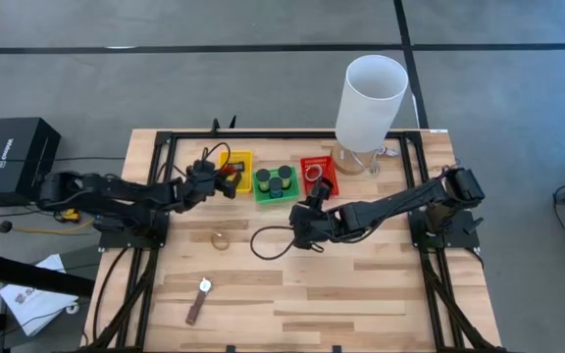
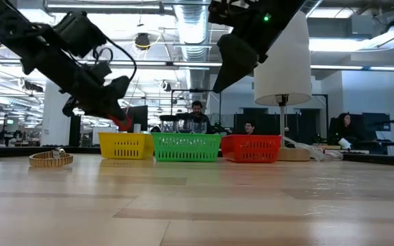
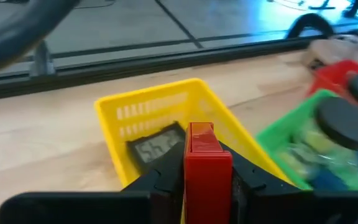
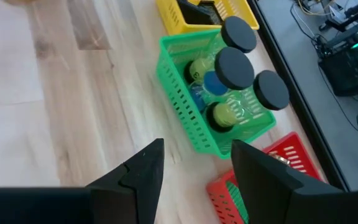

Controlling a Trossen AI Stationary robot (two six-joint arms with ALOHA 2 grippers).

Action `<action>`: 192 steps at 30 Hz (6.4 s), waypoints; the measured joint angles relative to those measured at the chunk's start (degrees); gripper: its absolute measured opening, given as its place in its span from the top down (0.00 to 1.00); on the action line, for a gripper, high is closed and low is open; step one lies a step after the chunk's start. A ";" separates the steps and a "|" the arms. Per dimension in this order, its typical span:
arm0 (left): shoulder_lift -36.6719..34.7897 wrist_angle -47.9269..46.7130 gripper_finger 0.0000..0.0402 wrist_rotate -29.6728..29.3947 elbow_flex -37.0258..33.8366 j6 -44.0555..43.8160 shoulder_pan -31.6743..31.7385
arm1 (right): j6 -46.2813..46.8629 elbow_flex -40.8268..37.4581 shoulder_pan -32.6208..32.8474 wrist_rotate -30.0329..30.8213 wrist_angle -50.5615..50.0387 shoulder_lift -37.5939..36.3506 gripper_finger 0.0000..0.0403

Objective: Pick & Place Office items
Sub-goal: Put the red digital clock into the yellow basket, then put the gold wrist watch into the red basket

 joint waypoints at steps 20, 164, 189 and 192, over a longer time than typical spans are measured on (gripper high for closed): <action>16.48 19.60 0.65 5.99 0.02 7.57 9.86 | 0.09 0.00 -0.87 -1.13 -0.17 -0.02 0.56; 1.73 14.34 0.40 14.04 0.04 31.96 -4.47 | 0.10 0.00 -0.82 -10.47 -0.20 -0.04 0.56; -4.25 -11.19 0.47 17.49 0.04 14.32 -37.12 | 0.13 0.01 -0.82 -10.47 1.97 -0.04 0.56; -4.25 -16.61 0.48 17.49 0.04 11.23 -38.30 | 0.13 0.02 -0.82 -10.47 2.04 -0.04 0.56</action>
